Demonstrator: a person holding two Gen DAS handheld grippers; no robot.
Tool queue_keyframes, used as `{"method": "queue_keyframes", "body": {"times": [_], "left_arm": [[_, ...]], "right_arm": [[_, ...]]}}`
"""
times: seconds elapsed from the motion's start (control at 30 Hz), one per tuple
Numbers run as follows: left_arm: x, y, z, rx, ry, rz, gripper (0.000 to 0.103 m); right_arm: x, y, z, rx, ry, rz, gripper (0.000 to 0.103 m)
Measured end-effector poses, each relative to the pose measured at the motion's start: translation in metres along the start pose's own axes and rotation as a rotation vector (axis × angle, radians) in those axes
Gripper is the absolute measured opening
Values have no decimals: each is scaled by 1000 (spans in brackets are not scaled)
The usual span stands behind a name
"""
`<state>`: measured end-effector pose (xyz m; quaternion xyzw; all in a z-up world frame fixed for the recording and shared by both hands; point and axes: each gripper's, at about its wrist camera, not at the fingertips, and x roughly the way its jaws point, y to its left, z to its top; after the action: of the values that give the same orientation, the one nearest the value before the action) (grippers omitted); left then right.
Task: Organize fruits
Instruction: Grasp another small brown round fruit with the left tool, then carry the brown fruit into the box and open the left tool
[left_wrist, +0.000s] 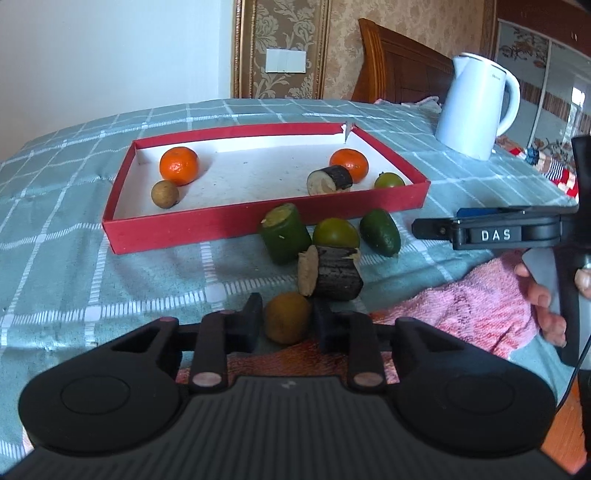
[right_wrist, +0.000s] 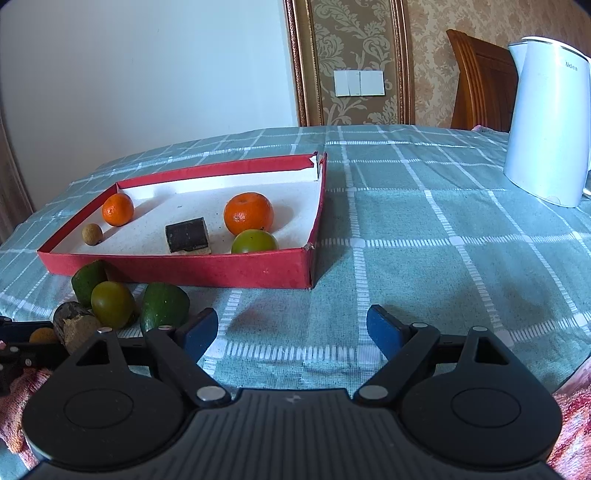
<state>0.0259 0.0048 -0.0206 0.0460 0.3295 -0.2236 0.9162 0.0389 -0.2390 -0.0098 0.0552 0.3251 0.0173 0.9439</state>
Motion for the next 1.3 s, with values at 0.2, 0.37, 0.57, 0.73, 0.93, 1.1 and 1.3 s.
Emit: {"method": "queue_keyframes", "body": {"times": [0.2, 0.37, 0.57, 0.73, 0.93, 1.1, 1.3], "left_arm": [[-14, 9, 4, -22, -59, 45, 26], [-23, 22, 19, -46, -103, 75, 26], [-13, 33, 40, -74, -136, 92, 26], [7, 33, 58, -62, -138, 106, 26], [37, 31, 78, -48, -141, 163, 26], [61, 34, 89, -53, -114, 186, 26], [82, 38, 95, -48, -78, 201, 26]], "right_arm": [[1, 0, -1, -3, 9, -8, 99], [0, 0, -1, -5, 10, -10, 99], [1, 0, -1, -10, 12, -14, 99], [2, 3, -1, -17, 15, -19, 99], [2, 3, -1, -17, 15, -19, 99], [2, 3, -1, -20, 16, -21, 99], [3, 4, -2, -31, 20, -29, 99]]}}
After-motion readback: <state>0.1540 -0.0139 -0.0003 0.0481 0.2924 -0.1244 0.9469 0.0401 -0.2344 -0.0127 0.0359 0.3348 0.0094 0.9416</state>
